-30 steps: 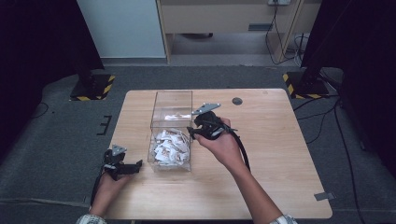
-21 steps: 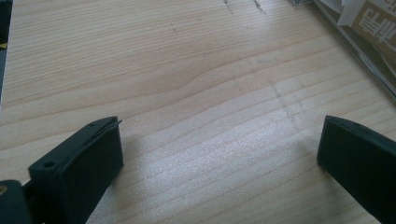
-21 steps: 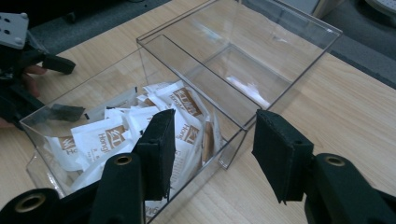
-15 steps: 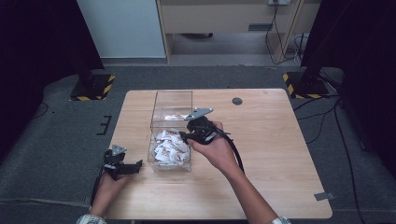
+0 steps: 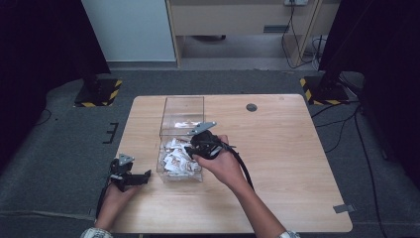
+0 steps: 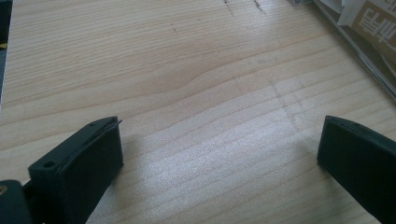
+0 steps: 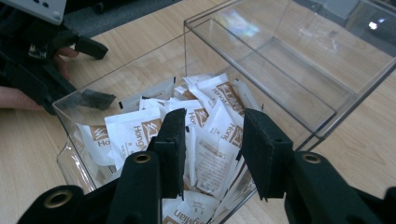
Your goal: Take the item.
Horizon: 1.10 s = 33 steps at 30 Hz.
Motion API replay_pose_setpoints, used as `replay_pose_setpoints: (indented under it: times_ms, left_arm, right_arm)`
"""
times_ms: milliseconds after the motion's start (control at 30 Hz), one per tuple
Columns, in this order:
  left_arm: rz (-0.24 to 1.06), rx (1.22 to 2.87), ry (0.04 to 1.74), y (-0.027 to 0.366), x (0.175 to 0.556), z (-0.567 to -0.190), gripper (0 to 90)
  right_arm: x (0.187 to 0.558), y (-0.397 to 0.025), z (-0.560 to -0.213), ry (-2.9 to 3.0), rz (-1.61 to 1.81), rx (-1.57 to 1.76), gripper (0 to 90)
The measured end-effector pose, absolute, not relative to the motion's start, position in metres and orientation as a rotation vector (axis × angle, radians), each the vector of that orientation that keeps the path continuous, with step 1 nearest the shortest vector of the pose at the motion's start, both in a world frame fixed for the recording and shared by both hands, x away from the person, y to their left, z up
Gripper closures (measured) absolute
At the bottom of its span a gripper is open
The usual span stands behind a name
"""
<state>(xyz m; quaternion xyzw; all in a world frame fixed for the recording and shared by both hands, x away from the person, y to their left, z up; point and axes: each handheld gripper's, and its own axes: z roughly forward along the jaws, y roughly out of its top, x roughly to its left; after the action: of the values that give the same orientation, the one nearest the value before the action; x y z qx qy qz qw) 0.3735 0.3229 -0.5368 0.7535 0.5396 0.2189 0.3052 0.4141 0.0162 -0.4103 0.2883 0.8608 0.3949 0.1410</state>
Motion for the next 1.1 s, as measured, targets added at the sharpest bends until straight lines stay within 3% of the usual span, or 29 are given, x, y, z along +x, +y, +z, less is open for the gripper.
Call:
replay_pose_setpoints:
  times_ms: [767,967,1100]
  left_arm:
    - [0.578,1.997,1.426,0.323,0.374,-0.537,0.0]
    - [0.578,1.997,1.426,0.323,0.374,-0.537,0.0]
    - [0.578,1.997,1.426,0.323,0.374,-0.537,0.0]
  right_arm:
    - [0.414,0.033,-0.447,2.588,1.033,0.802,74.8]
    - [0.414,0.036,-0.451,2.593,0.999,0.809,88.1]
    - [0.413,0.035,-0.446,2.581,1.029,0.812,89.5]
